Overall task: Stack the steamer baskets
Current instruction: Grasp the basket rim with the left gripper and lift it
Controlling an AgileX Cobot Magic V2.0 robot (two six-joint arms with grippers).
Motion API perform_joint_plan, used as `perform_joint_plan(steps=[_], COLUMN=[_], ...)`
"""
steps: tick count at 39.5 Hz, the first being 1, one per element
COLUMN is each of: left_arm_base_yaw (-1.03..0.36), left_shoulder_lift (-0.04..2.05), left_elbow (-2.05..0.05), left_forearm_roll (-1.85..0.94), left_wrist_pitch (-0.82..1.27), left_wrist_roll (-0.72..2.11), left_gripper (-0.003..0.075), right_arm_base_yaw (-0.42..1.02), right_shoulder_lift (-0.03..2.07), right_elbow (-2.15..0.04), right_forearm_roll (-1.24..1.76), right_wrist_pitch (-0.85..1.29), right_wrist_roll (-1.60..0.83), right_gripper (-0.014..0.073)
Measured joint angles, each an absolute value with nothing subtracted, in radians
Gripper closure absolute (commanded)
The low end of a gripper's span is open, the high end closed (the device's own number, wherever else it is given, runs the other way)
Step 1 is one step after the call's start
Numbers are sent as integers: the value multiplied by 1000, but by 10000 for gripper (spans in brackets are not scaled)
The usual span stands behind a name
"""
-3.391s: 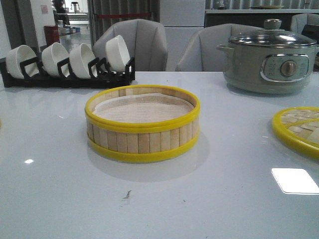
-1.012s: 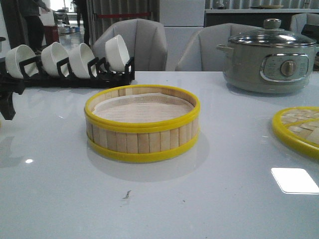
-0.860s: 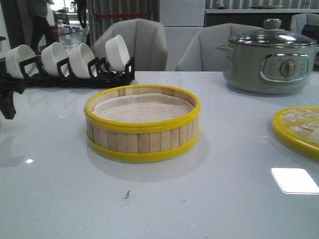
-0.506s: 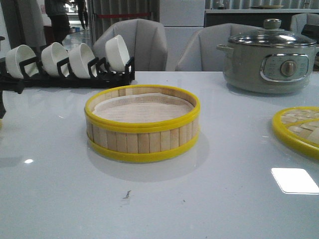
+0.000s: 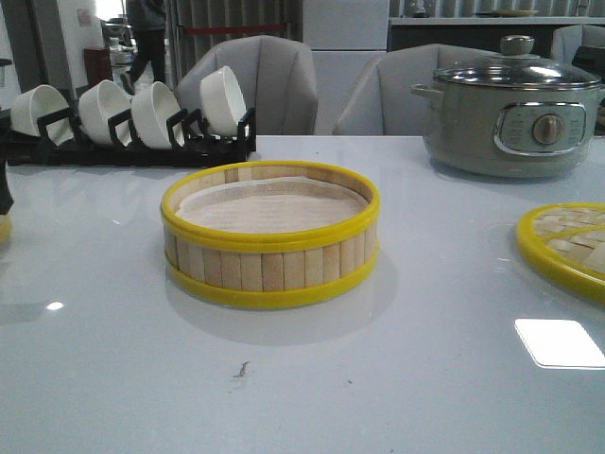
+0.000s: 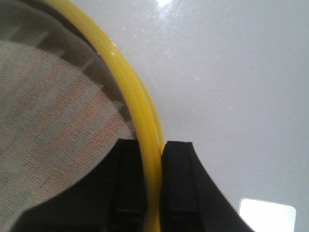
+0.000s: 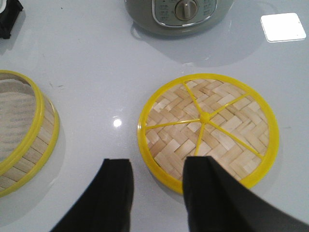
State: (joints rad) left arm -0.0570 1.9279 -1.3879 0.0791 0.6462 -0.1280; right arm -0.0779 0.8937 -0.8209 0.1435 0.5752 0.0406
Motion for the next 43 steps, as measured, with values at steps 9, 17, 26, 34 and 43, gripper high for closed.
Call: perform_joint_plan(steps=[9,17,26,34,43], left_arm_base_yaw=[-184,-402,-639,-746,-776], left_shoulder_lift=[1844,1798,1798,1798,1806], left_elbow=[-1451,-1464,-1464,-1477,-1519], left_forearm_roll=[76,75,59,59,59], left_wrist_pitch=[673,696,669,614,596], left_wrist_roll=[-130,-130,-130,-130,-130], left_gripper=[634,634,634,634,634], right_arm_base_yaw=[-78,-78,-78,-78,-78], right_shoulder_lift=[894,894,894,894,894], right_elbow=[-821,-821,-821,-821,-821], right_forearm_roll=[144,144,144,144,144], right_wrist_pitch=[575,575,575,576,582], right_wrist_roll=[41,39,39,39,39], right_gripper=[222,222,222,222,222])
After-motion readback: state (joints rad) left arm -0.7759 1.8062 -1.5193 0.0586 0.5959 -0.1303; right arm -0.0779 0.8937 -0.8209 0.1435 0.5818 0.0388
